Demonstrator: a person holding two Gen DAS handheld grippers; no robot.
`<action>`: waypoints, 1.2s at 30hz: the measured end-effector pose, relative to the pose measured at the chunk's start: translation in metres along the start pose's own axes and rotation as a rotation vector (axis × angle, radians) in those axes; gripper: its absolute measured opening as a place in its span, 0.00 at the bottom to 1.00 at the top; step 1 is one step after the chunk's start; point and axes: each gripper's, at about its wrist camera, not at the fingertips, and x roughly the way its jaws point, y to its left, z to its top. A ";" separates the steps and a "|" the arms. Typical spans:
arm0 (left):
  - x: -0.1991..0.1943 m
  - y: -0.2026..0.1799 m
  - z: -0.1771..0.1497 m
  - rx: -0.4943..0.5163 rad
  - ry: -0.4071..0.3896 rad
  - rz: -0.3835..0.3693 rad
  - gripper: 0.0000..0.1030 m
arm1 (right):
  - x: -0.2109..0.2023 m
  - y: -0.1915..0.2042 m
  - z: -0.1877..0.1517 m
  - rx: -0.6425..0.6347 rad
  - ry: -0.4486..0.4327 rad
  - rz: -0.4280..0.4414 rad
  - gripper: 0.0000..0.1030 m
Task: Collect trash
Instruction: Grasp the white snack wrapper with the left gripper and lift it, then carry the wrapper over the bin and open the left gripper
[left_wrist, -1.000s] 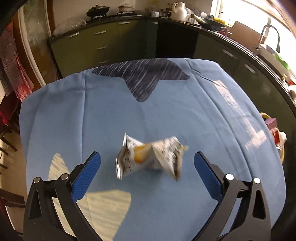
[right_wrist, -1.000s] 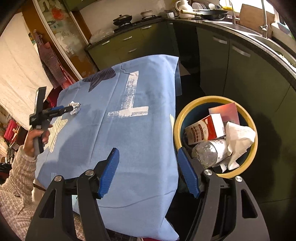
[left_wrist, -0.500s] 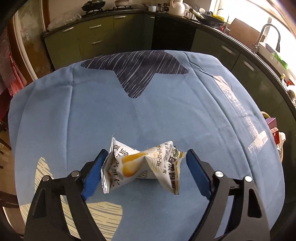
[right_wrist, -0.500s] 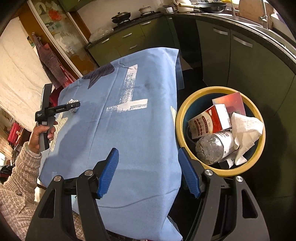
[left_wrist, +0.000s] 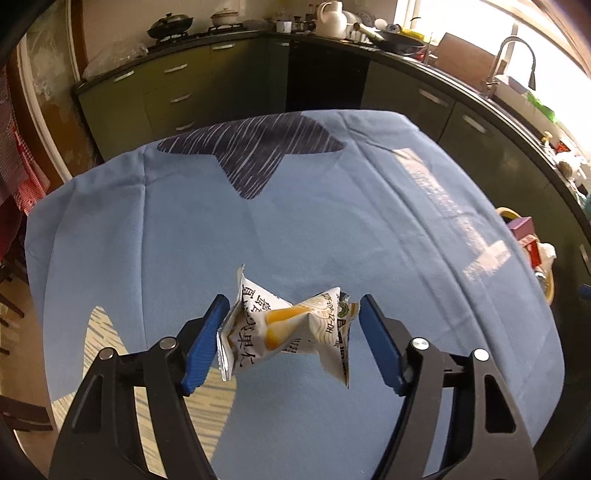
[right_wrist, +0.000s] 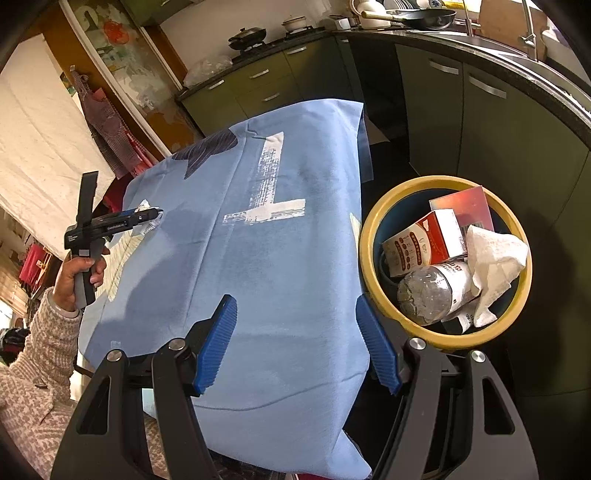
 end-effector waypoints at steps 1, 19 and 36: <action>-0.003 -0.002 0.000 0.006 -0.006 -0.002 0.67 | 0.000 0.000 0.000 0.001 -0.001 0.001 0.65; -0.044 -0.189 0.049 0.322 -0.063 -0.281 0.67 | -0.064 -0.054 -0.034 0.106 -0.134 -0.078 0.65; 0.068 -0.410 0.087 0.532 0.127 -0.518 0.67 | -0.085 -0.161 -0.096 0.358 -0.159 -0.114 0.65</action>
